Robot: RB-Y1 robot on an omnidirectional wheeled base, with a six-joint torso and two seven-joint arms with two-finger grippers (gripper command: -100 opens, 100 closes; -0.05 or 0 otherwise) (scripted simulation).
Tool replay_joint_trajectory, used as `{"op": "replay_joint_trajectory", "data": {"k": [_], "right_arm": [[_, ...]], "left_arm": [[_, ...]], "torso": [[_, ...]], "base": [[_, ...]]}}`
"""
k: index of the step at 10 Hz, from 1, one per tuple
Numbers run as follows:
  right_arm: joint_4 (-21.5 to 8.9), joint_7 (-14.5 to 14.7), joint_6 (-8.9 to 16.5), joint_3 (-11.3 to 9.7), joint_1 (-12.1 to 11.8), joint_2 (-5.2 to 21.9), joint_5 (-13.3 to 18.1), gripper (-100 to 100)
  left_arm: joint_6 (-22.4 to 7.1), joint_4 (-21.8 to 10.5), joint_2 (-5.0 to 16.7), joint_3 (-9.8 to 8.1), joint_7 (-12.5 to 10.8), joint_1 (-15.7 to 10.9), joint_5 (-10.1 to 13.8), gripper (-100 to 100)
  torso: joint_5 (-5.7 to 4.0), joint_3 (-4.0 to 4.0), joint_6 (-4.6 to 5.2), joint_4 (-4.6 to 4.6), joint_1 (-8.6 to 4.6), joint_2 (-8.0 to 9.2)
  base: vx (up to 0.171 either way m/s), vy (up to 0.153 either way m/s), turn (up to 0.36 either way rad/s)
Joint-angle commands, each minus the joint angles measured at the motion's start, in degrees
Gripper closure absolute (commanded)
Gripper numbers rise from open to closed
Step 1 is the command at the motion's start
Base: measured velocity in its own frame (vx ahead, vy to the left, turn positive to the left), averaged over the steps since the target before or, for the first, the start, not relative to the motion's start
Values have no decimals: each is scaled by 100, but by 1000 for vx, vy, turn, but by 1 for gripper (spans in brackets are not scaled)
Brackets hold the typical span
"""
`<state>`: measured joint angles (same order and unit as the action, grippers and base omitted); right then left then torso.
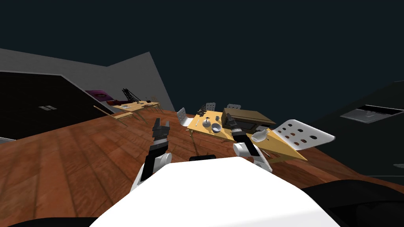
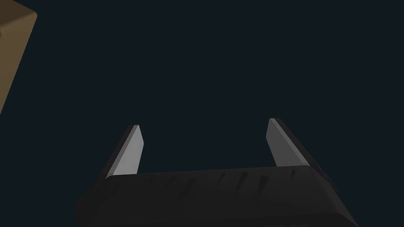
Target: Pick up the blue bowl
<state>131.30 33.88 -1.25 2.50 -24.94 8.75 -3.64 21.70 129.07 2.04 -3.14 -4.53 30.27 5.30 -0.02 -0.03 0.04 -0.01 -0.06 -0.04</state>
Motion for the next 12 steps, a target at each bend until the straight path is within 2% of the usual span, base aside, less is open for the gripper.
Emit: {"op": "replay_joint_trajectory", "data": {"k": [1, 2, 3, 4, 5, 6, 8, 9, 10, 12], "right_arm": [[6, 286, 286, 10, 36, 43, 11, -100], [6, 438, 351, 10, 36, 43, 11, -100], [3, 605, 574, 10, 66, 86, 19, -100], [3, 762, 683, 10, 66, 86, 19, -100], [3, 842, 683, 10, 66, 86, 19, -100], [-8, 1051, 959, 8, 96, 134, 25, -100], [-8, 1242, 1025, 8, 96, 134, 25, -100], [-27, 1470, 1312, 2, 126, 189, 26, -100], [-27, 1612, 1374, 2, 126, 189, 26, -100], [-55, 1937, 1698, -8, 158, 250, 23, -100]], "left_arm": [[0, 0, 0, 0, 0, 0, 0, 0], [0, 0, 0, 1, 0, -1, 0, 0], [0, 0, 0, 0, 0, 0, 0, 0], [0, 0, 0, 0, 0, -1, 0, 0], [0, 0, 0, 0, 0, 0, 0, 0], [0, 0, 0, 0, 0, 0, 0, 0], [0, 0, 0, 0, 0, 0, 0, 0], [0, 0, 0, 0, 0, 0, 0, 0], [0, 0, 0, 1, 0, -1, 0, 0], [0, 0, 0, 0, 0, 0, 0, 0]], "torso": [[0, 0, 0, 0, 0, 0], [1, -1, -5, 0, 1, -1], [0, -1, 0, 0, -1, -1], [0, -1, -4, 0, -3, -2], [-1, -1, 0, -1, -3, -2], [0, -1, 1, 0, 1, -2], [0, -2, 0, -1, -1, -3], [0, -1, 1, 0, 1, -1], [1, -2, -4, -1, 1, -3], [0, -3, -3, -1, -1, -6]], "base": [[3, -12, 240], [6, -22, 110], [4, -25, 195], [7, -26, 103], [5, -11, -24], [8, -9, 209], [5, -18, 57], [8, -12, 212], [12, -20, 122], [13, -22, 145]]}}
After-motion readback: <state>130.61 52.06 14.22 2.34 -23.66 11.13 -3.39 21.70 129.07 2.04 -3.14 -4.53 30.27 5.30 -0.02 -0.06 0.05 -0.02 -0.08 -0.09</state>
